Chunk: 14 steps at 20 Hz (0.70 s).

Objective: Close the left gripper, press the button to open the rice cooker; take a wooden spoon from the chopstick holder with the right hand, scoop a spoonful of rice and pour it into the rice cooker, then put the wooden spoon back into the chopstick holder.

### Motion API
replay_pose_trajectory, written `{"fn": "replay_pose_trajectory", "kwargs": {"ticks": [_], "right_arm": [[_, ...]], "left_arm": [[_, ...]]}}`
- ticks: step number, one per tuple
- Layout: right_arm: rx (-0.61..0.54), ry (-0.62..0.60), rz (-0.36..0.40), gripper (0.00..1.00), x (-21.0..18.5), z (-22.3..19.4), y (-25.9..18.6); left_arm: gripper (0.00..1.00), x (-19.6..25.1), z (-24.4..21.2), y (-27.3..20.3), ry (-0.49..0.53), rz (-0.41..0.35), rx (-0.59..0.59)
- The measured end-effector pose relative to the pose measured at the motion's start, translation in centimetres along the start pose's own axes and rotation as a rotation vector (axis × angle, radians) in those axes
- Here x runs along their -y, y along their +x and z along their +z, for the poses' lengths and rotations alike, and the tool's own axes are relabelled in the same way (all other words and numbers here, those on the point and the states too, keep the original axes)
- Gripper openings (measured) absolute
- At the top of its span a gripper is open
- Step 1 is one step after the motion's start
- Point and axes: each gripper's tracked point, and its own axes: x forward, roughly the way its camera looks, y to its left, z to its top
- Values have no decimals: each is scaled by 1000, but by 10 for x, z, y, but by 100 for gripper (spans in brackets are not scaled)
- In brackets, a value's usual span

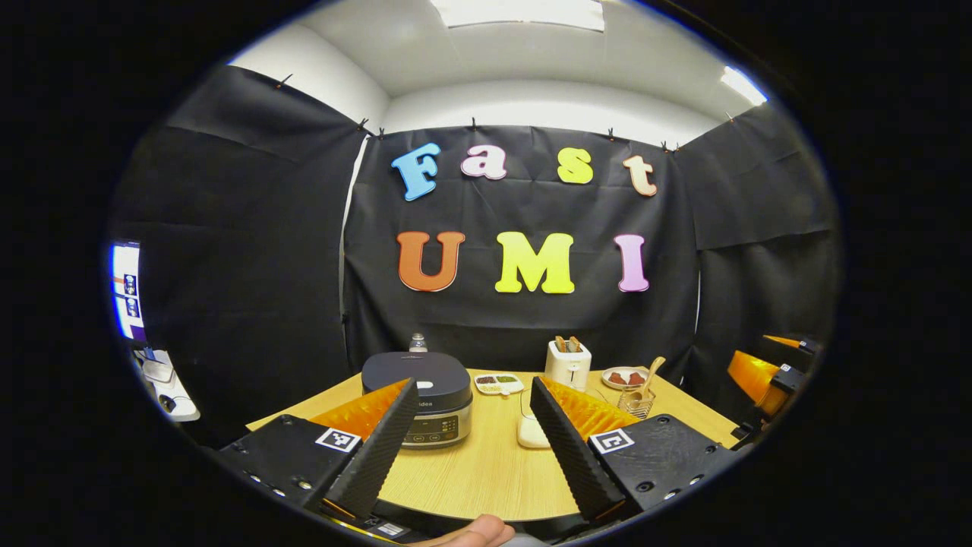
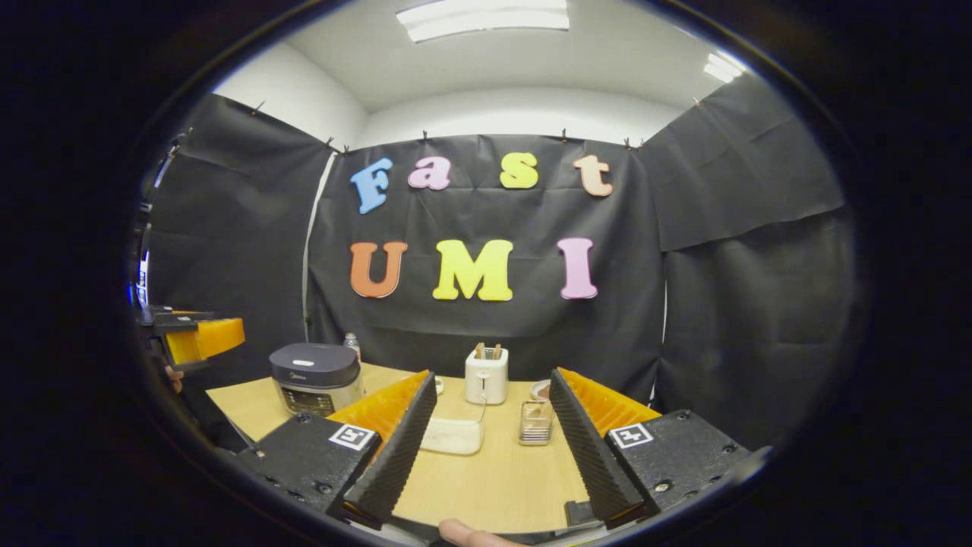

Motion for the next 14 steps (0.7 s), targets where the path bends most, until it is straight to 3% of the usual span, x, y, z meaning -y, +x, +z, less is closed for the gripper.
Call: {"fn": "replay_pose_trajectory", "kwargs": {"ticks": [5, 6, 14], "right_arm": [[-30, -12, 17, 97, -10, -10, 2], [-30, -12, 20, 92, -10, -11, 2], [-34, 0, 30, 97, -15, -14, 3]], "left_arm": [[94, 10, -5, -7, -19, -38, 2], [94, 9, -6, -7, -14, -39, -4], [94, 2, -8, -8, -11, -29, -16]]}}
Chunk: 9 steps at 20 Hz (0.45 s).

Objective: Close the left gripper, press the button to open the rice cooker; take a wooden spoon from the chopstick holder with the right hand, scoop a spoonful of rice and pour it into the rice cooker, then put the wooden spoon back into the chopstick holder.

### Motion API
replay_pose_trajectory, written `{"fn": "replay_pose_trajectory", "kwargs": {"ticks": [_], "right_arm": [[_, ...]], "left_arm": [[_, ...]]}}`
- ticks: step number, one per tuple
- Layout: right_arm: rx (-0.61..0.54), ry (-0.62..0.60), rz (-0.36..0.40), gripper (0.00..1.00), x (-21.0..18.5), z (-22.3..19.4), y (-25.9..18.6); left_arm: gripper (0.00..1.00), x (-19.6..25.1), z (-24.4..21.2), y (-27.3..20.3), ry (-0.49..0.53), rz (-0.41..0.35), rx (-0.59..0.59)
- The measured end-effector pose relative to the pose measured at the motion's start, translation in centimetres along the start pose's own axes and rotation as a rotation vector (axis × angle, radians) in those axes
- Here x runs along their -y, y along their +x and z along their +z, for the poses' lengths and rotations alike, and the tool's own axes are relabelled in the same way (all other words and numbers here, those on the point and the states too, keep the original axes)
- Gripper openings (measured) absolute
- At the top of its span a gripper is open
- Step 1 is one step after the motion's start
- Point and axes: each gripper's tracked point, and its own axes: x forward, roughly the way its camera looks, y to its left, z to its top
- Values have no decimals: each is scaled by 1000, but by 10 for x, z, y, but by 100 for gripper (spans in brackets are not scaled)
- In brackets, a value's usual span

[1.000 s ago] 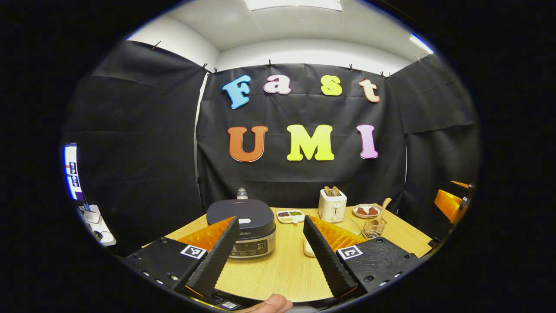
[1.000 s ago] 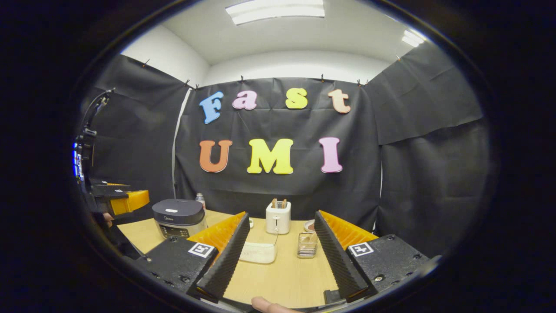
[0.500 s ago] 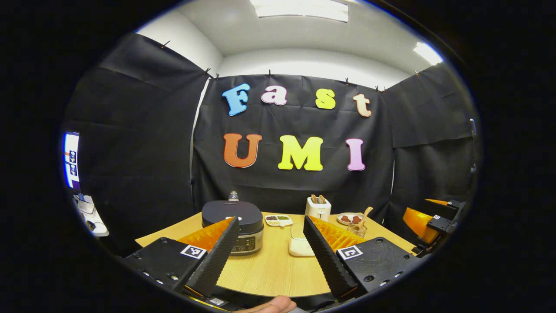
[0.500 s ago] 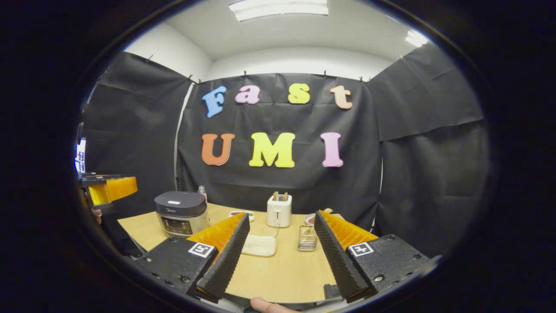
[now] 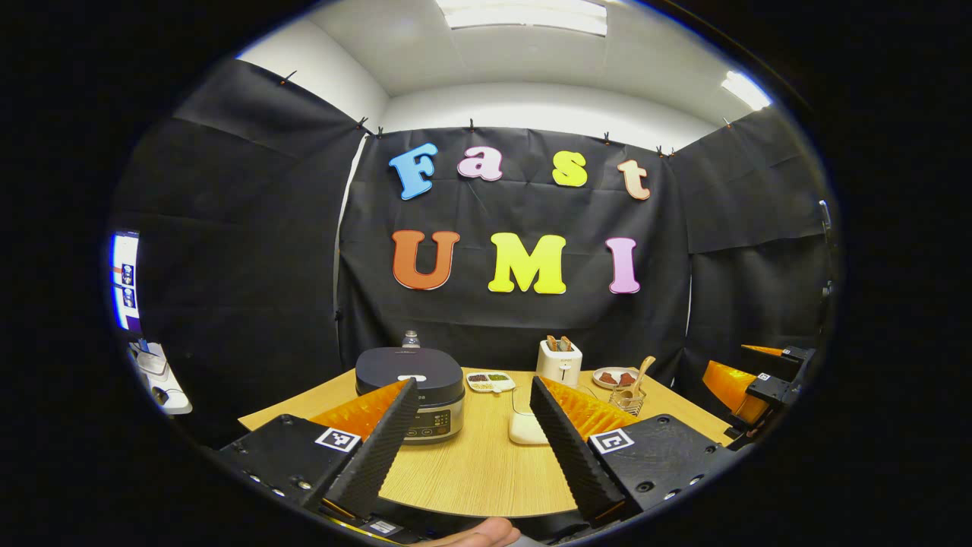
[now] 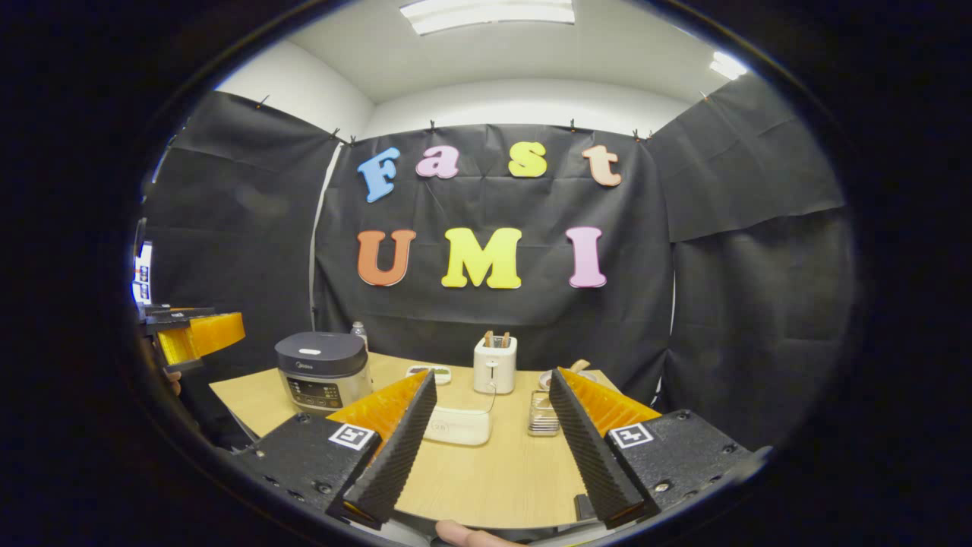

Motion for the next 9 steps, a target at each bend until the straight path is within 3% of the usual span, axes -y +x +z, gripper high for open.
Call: {"fn": "replay_pose_trajectory", "kwargs": {"ticks": [7, 9], "right_arm": [[4, 11, 0, 97, 2, -2, 0], [2, 15, 0, 92, 3, -3, 0]], "left_arm": [[94, 9, 1, 0, 23, -27, -1], [94, 8, 1, 0, 30, -25, -2]]}}
